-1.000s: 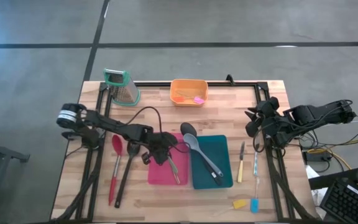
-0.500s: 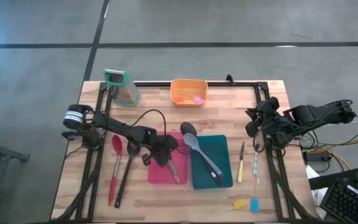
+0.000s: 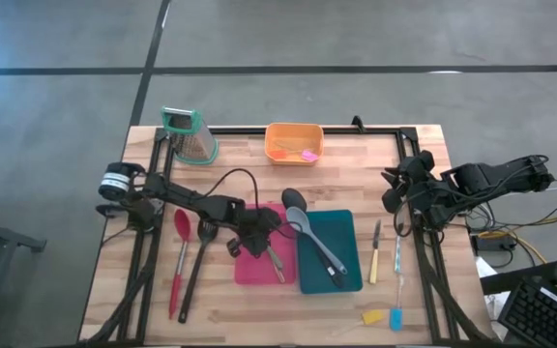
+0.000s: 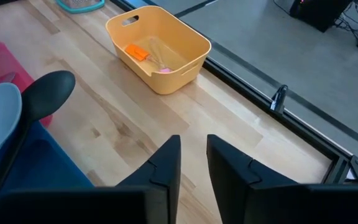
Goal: Pick & Place Kitchen Items
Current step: Put the black spoon into the blue bin
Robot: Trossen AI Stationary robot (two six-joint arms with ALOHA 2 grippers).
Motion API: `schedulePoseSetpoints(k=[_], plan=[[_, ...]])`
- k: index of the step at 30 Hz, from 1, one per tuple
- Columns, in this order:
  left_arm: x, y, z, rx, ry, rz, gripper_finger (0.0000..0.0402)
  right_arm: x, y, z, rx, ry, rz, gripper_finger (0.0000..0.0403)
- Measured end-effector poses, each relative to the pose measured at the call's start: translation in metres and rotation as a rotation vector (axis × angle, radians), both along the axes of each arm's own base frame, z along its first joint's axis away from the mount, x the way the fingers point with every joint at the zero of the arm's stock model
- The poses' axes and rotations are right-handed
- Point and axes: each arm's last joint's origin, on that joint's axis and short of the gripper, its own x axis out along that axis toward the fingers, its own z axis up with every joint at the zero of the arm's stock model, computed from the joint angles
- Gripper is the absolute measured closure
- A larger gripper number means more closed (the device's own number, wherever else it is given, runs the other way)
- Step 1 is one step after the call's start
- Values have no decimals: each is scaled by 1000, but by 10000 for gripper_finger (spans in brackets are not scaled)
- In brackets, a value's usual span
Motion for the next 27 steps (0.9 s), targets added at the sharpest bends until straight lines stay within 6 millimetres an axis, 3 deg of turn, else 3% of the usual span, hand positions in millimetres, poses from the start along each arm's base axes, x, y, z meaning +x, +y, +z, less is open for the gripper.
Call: schedulePoseSetpoints(k=[8,17,27], plan=[[-3,-5,14,77,-42,42,290,0,0,0,0,0,1,306],[-5,-15,51,70,-137,178,289,0,0,0,1,1,1,291],[-36,-18,95,-67,-135,334,289,0,0,0,1,2,1,278]])
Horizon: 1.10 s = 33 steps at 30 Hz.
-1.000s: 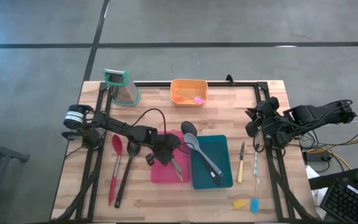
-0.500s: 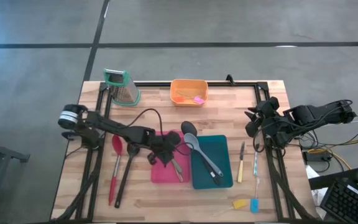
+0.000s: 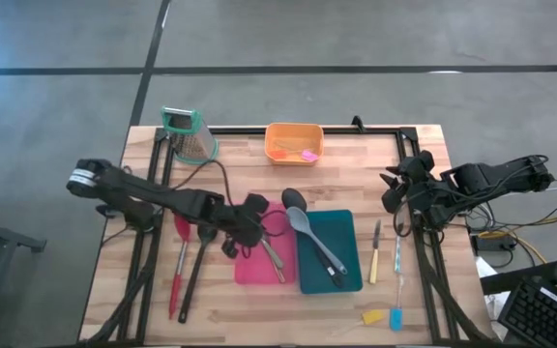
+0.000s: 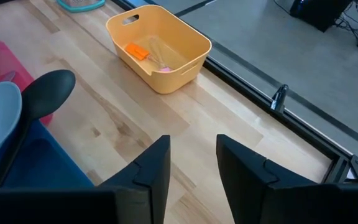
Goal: Pick & Place Kitchen Items
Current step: Put the black spoon into the blue bin
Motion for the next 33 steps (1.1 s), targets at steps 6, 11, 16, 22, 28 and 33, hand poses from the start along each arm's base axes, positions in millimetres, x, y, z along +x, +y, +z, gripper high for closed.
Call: schedulePoseSetpoints(k=[6,11,16,22,28,33], plan=[[-30,3,19,-92,41,102,289,0,0,0,0,0,0,269],[-53,-1,21,-118,160,154,289,0,0,0,0,0,0,263],[-67,-11,16,-146,267,211,289,0,0,0,0,0,0,265],[-78,-23,13,-211,337,320,289,0,0,0,0,0,0,285],[-84,-31,7,-309,368,493,289,0,0,0,0,0,0,308],[-89,-30,-7,-421,405,734,289,0,0,0,1,-1,0,327]])
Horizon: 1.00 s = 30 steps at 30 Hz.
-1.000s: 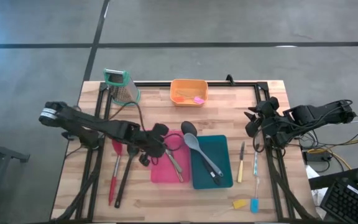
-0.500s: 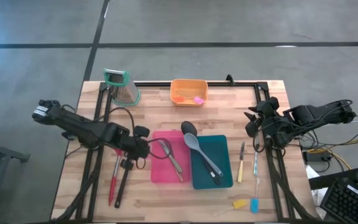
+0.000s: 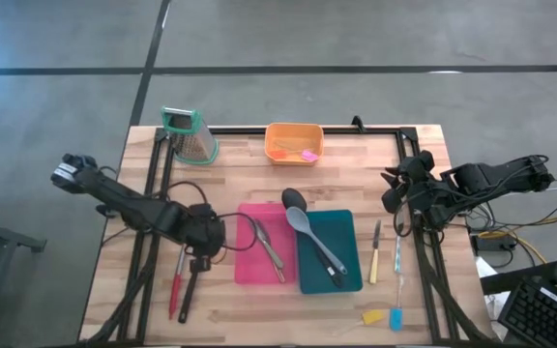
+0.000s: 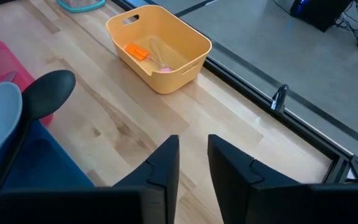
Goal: Pick & Place Kitchen Items
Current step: Put the black spoon into the blue bin
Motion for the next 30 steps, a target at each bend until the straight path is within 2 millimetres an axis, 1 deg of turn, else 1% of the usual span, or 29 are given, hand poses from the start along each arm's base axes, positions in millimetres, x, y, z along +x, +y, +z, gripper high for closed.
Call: schedulePoseSetpoints(k=[3,7,9,16,25,30], plan=[[-4,1,-11,-51,50,131,289,0,0,0,0,0,0,335],[-11,2,-26,-133,121,398,289,0,0,0,0,0,0,344],[-14,3,-33,-151,158,471,289,0,0,0,0,-1,0,347],[-24,7,-53,-143,218,582,289,0,0,0,0,-1,0,348],[-22,6,-64,-186,180,599,289,0,0,0,1,-3,0,320],[-26,6,-75,-239,218,612,289,0,0,0,1,-3,0,304]])
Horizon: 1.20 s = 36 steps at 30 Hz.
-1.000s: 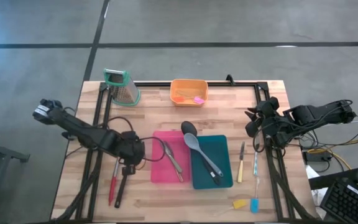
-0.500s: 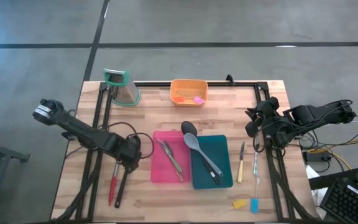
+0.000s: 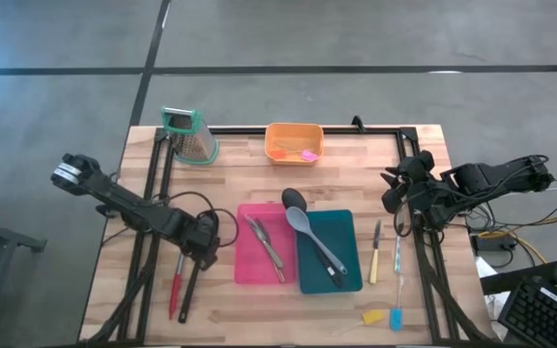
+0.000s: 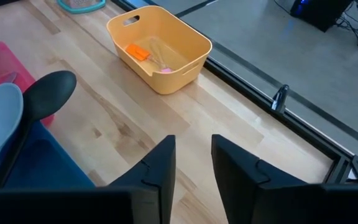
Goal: Pick & Place Kitchen Items
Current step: Put the black spoon into the blue bin
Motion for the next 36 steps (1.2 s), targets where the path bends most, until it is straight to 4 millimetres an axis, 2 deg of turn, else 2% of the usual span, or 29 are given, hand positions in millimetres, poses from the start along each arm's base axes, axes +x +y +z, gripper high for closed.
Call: schedulePoseSetpoints(k=[9,21,27,36], plan=[[1,-4,-11,-133,-32,-23,289,0,0,0,15,-16,-13,284],[-1,0,-23,-62,-78,-4,289,0,0,0,15,-14,-14,261],[-3,1,-28,-76,-93,-5,281,0,0,0,16,-15,-14,275],[-2,1,-29,-58,-101,0,222,0,0,0,16,-15,-14,307]])
